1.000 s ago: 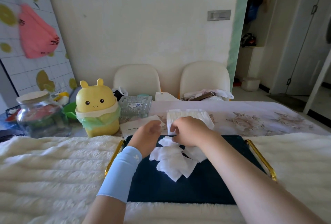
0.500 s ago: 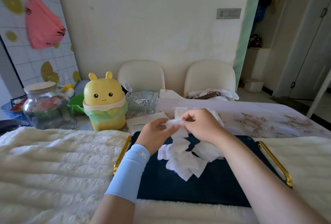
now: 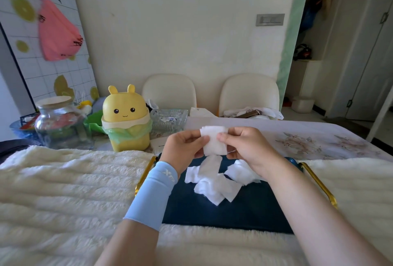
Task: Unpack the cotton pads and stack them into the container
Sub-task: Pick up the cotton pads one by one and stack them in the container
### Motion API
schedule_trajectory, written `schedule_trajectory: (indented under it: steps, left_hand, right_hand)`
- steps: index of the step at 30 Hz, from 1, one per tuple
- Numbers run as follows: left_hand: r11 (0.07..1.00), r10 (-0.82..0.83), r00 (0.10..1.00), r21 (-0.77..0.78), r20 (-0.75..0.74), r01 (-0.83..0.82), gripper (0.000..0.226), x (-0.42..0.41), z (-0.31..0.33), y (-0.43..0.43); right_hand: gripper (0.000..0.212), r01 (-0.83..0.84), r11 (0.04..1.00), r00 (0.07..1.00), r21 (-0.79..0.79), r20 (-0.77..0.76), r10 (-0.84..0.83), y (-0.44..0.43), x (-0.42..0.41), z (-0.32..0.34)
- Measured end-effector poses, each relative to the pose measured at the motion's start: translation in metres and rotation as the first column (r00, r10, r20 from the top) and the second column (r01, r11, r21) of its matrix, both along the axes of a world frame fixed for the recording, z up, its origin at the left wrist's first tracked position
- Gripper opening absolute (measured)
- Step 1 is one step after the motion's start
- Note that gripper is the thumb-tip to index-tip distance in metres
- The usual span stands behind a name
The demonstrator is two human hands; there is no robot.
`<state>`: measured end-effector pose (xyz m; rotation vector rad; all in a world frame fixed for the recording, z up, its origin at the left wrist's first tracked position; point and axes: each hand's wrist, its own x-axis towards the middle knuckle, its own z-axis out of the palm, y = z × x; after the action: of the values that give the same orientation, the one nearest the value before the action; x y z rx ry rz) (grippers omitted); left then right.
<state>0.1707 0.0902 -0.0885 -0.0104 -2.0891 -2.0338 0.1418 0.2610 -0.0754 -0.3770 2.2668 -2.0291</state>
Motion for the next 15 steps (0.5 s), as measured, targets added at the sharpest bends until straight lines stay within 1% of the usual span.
schedule_trajectory:
  steps: [3,5,7,9,10,11,12,13,14,15]
  left_hand:
    - [0.995,0.005,1.0,0.101,-0.012,-0.003,0.008,0.003,0.005,0.002]
    - [0.986,-0.045,0.999,0.159,0.005,0.044,0.01,0.006,0.007,0.001]
    - [0.989,-0.095,0.995,0.114,0.021,0.092,0.013,0.007,0.008,0.0]
    - [0.996,-0.08,0.997,0.05,0.025,0.078,0.011,0.006,0.007,-0.003]
    - [0.998,-0.042,0.999,0.046,0.027,0.041,0.01,0.005,0.006,-0.005]
    - [0.999,0.005,0.999,0.052,0.033,-0.007,0.009,0.003,0.004,-0.008]
    - [0.996,0.053,0.998,0.064,0.046,-0.056,0.009,0.001,0.003,-0.011]
    - [0.992,0.094,0.994,0.077,0.063,-0.099,0.007,-0.001,0.0,-0.015]
    - [0.988,0.123,0.989,0.086,0.081,-0.13,0.006,-0.004,-0.002,-0.019]
    - [0.984,0.141,0.985,0.094,0.098,-0.151,0.004,-0.006,-0.005,-0.021]
  right_hand:
    - [0.006,-0.072,0.989,0.995,-0.129,0.062,0.08,0.002,0.003,0.008]
    - [0.004,-0.113,0.979,0.989,-0.169,0.073,0.127,0.001,0.006,0.011]
    - [0.003,-0.111,0.978,0.991,-0.178,0.057,0.122,-0.001,0.007,0.011]
    - [0.004,-0.084,0.984,0.995,-0.159,0.037,0.09,-0.002,0.006,0.009]
    - [0.006,-0.066,0.991,0.997,-0.115,0.021,0.069,-0.002,0.005,0.006]
    - [0.007,-0.035,0.999,0.999,-0.031,-0.013,0.035,-0.002,0.003,0.003]
    - [0.007,0.017,0.996,0.997,0.093,-0.076,-0.01,-0.001,0.001,0.0]
    - [0.008,0.08,0.97,0.985,0.231,-0.167,-0.041,-0.001,-0.001,-0.003]
    - [0.011,0.127,0.921,0.966,0.369,-0.259,-0.029,-0.001,-0.002,-0.006]
    - [0.015,0.134,0.859,0.949,0.495,-0.313,0.032,-0.001,-0.003,-0.009]
